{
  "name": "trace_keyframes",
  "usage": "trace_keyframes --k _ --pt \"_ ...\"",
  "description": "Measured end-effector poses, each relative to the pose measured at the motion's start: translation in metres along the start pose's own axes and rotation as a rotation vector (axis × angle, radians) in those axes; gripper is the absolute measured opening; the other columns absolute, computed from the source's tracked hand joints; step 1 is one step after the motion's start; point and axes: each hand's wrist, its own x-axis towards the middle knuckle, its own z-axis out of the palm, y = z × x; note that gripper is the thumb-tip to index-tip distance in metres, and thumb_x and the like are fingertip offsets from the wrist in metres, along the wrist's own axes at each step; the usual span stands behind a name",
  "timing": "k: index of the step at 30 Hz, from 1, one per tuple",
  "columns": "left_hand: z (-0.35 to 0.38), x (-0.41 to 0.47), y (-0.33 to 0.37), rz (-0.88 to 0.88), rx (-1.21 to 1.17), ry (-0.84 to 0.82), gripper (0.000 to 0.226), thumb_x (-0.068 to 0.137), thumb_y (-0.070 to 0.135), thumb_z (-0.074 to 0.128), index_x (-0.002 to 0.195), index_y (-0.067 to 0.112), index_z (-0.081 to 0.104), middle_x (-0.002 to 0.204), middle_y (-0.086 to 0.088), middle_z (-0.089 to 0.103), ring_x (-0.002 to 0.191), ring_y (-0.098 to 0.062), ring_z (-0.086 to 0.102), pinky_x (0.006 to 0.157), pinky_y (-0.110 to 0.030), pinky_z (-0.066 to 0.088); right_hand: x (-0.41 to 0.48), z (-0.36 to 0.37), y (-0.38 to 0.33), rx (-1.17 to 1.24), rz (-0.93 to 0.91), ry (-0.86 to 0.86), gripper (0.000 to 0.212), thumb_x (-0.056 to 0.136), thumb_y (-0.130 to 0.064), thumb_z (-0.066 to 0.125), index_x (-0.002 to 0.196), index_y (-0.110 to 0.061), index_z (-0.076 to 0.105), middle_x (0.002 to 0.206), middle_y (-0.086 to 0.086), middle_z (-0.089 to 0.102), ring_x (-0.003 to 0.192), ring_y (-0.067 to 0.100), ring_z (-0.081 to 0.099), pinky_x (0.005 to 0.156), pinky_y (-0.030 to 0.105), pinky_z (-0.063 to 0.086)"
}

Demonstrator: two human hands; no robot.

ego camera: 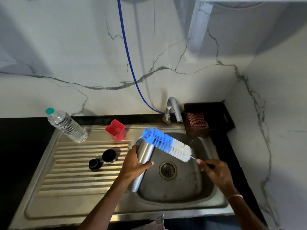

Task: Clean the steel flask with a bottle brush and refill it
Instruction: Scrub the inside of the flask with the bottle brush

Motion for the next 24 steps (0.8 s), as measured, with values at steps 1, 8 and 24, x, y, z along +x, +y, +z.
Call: trace_keyframes --k 1,8,24 --pt "0.002 -0.001 0.003 0.01 0.017 -0.011 0.091 0.054 0.063 0.083 0.13 0.026 0.049 0.114 0.004 0.066 0.103 -0.018 0.066 0.088 -0.043 0.057 0.001 0.005 -0.009 -0.011 -0.014 -0.018 0.057 0.078 -0.084 0.057 0.058 -0.032 0.065 0.053 -0.013 0.06 0.051 0.005 0.056 0.054 0.029 0.045" --pt "-0.006 -0.005 0.011 -0.051 -0.032 0.098 0.081 0.058 0.068 0.082 0.122 0.04 0.04 0.103 0.006 0.07 0.09 -0.021 0.07 0.077 -0.04 0.059 -0.001 0.012 -0.015 0.02 0.001 -0.02 0.053 0.082 -0.069 0.065 0.053 -0.025 0.059 0.047 -0.01 0.051 0.046 0.007 0.047 0.053 0.03 0.04" --pt "-0.013 -0.01 0.008 -0.019 0.067 0.06 0.089 0.061 0.046 0.089 0.139 0.023 0.052 0.119 0.008 0.063 0.105 -0.015 0.064 0.085 -0.027 0.05 0.008 0.0 0.009 -0.052 0.027 -0.003 0.068 0.071 -0.093 0.05 0.062 -0.029 0.07 0.057 -0.011 0.065 0.055 0.006 0.063 0.061 0.035 0.053"
